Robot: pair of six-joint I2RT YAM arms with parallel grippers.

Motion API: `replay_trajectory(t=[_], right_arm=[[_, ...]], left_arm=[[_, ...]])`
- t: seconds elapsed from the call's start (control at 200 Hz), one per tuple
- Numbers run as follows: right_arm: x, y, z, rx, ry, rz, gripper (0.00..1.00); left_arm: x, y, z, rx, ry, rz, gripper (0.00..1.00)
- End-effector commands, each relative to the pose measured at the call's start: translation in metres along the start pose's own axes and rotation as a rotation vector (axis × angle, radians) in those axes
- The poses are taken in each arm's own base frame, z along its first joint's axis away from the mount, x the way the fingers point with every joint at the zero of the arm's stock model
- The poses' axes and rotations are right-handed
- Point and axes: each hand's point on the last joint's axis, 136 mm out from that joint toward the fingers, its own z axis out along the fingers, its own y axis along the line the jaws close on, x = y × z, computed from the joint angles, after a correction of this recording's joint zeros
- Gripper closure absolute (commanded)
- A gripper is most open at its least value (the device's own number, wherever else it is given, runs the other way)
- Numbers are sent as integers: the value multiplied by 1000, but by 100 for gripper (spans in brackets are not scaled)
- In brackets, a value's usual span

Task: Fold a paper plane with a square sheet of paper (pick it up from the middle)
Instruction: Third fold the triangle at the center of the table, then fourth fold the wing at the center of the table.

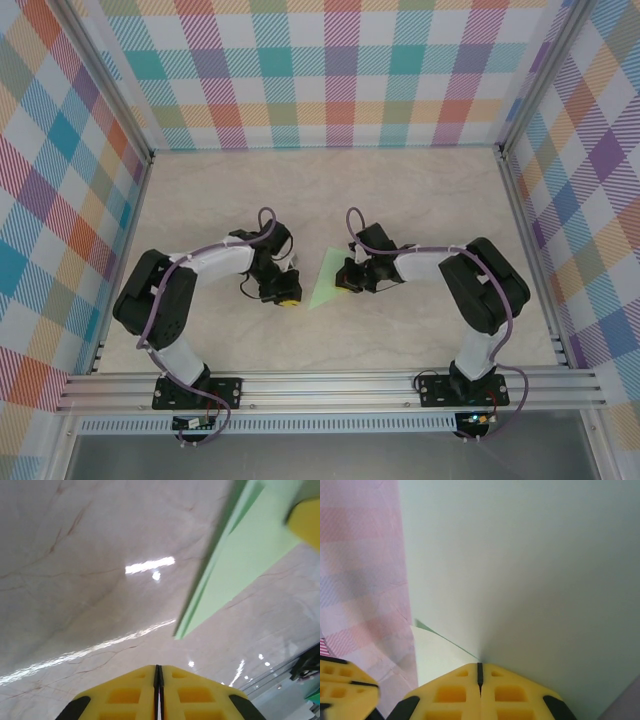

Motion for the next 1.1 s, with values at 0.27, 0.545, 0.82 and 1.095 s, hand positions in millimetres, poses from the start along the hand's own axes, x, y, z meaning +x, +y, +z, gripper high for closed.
replay_trajectory(t=[0.27, 0.545, 0.82, 1.095], right_arm=[[-3, -27, -69, 145, -139, 67, 79], [0, -14, -61, -24, -99, 124, 72], [-8, -8, -41, -88, -46, 146, 68], [-8, -2, -34, -129, -19, 135, 70]], left_arm=[[-42, -46, -1, -18, -146, 70, 77], [-57, -39, 15, -78, -146, 78, 72], [-63, -37, 21, -95, -150, 70, 73], [-64, -31, 31, -110, -131, 58, 74]])
